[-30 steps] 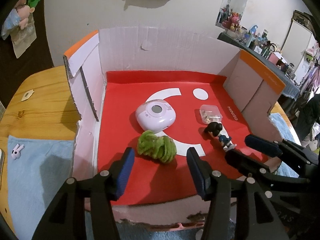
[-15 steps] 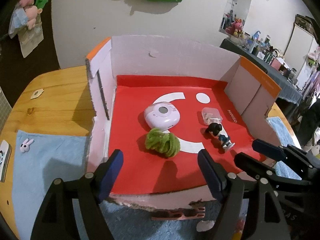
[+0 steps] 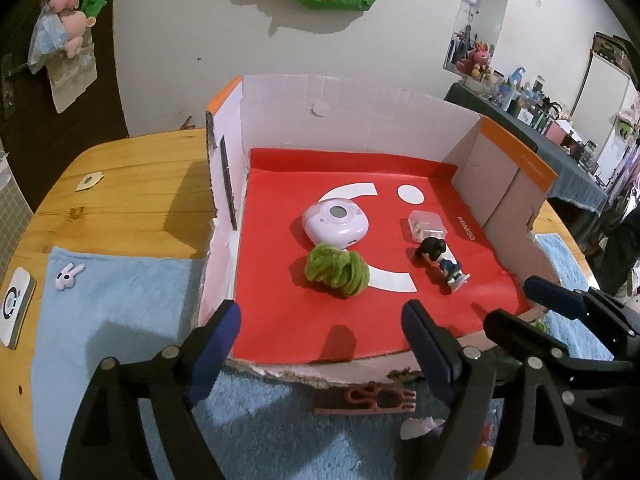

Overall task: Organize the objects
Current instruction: 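Withdraw both tools from the box back over the towel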

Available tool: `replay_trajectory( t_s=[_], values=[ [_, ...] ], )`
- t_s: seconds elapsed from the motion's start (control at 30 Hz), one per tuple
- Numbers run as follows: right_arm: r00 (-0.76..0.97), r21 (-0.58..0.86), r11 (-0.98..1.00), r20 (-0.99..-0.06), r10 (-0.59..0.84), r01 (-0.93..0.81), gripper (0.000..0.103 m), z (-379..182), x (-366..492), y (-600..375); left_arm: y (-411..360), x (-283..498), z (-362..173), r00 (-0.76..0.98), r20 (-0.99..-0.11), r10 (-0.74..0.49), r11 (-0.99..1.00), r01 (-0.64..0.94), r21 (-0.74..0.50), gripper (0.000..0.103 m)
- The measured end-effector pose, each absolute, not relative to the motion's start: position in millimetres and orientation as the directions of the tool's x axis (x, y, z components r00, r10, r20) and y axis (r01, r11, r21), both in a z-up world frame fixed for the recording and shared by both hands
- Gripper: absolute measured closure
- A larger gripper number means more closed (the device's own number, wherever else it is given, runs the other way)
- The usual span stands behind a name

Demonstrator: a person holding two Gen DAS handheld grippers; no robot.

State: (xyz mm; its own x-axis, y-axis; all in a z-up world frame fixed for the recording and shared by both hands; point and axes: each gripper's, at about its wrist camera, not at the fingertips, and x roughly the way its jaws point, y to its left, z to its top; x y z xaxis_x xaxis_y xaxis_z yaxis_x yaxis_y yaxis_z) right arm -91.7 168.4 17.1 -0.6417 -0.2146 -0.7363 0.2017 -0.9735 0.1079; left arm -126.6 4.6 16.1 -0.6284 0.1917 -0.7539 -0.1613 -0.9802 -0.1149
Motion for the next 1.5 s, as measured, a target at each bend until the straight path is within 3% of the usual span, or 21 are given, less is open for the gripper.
replay_trajectory(
  t_s=[0.5,0.6,1.5],
  values=[
    [-0.665,0.088,-0.975,-0.718,-0.204,0.204,0.026,24.7,-72.4,167.6,0.5,-108.0,26.5,-0.664,-0.731,0.157,-0.986,-0.14,-0.085,0.004],
    [-0.665,0.088,-0.975,-0.719,-0.203,0.203,0.022,25.5,-68.8,167.6,-0.7,-103.5,26.8,-0.665,-0.732,0.151,-0.988,-0.134,-0.083,0.004],
    [-0.66,0.097,-0.978,-0.725,-0.196,0.184,0.02,10.9,-24.8,169.5,-4.4,-59.9,13.9,-0.659,-0.737,0.147,-0.989,-0.118,-0.092,0.004]
  ],
)
